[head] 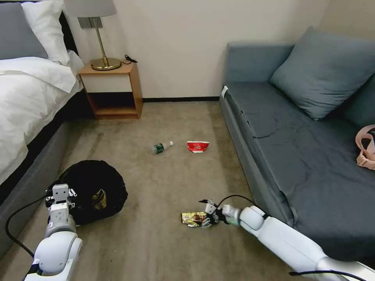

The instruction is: Pick up the trash bin, then pick up the garbage on the floor and place it into the trash bin.

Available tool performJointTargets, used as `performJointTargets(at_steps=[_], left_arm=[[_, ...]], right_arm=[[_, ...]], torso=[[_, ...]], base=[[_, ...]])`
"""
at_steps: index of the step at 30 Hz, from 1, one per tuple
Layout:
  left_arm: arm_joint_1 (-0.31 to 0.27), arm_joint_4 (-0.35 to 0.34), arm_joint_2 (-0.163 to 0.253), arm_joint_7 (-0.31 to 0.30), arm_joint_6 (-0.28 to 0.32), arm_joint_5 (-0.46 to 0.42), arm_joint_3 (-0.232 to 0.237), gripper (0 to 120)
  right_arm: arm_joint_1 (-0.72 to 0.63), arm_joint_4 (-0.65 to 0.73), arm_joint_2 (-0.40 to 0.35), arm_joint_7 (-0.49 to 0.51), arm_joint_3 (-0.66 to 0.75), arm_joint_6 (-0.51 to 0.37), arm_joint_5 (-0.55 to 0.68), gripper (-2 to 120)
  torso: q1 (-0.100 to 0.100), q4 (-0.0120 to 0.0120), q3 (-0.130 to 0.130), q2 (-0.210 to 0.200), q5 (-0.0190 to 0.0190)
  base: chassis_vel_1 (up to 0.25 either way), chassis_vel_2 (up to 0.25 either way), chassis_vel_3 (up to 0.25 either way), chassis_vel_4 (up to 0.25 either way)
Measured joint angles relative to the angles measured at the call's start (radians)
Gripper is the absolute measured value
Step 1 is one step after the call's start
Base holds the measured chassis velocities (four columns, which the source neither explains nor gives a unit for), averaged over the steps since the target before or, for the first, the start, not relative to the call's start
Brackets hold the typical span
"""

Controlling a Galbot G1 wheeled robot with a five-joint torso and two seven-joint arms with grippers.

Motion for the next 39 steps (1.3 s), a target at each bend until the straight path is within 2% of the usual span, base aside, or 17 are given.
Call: performJointTargets(at_steps=[9, 19, 26, 35, 39], left_arm=[[0.006, 0.005, -0.015, 0.0, -0.008, 0.015, 0.008, 4], [0.004, 0.023, -0.022, -0.001, -0.017, 0.018, 0.009, 4], [0.001, 0.031, -0.029, -0.001, -0.019, 0.023, 0.011, 4], [0.001, 0.041, -0.035, 0.0, -0.022, 0.03, 0.015, 4], [-0.002, 0.043, -0.038, 0.0, -0.022, 0.032, 0.018, 4]], right_arm=[[-0.032, 0.027, -0.026, 0.001, -0.007, 0.01, -0.035, 100], [-0.034, -0.041, -0.02, 0.002, -0.007, 0.052, -0.082, 100], [-0.005, -0.184, 0.043, 0.012, 0.023, 0.109, -0.114, 100], [0.009, -0.281, 0.104, 0.01, 0.042, 0.146, -0.136, 100], [0.029, -0.345, 0.163, 0.007, 0.055, 0.176, -0.154, 100]], torso=[[0.0, 0.0001, 0.0, 0.0, 0.0], [0.0, 0.0001, 0.0, 0.0, -0.0002], [0.0, 0.0002, 0.0, 0.0, -0.0003], [0.0, 0.0, 0.0, 0.0, -0.0004], [0.0, 0.0002, 0.0, 0.0, -0.0003]], base=[[0.0, 0.0, 0.0, 0.0], [0.0, 0.0, 0.0, 0.0], [0.0, 0.0, 0.0, 0.0], [0.0, 0.0, 0.0, 0.0], [0.0, 0.0, 0.0, 0.0]])
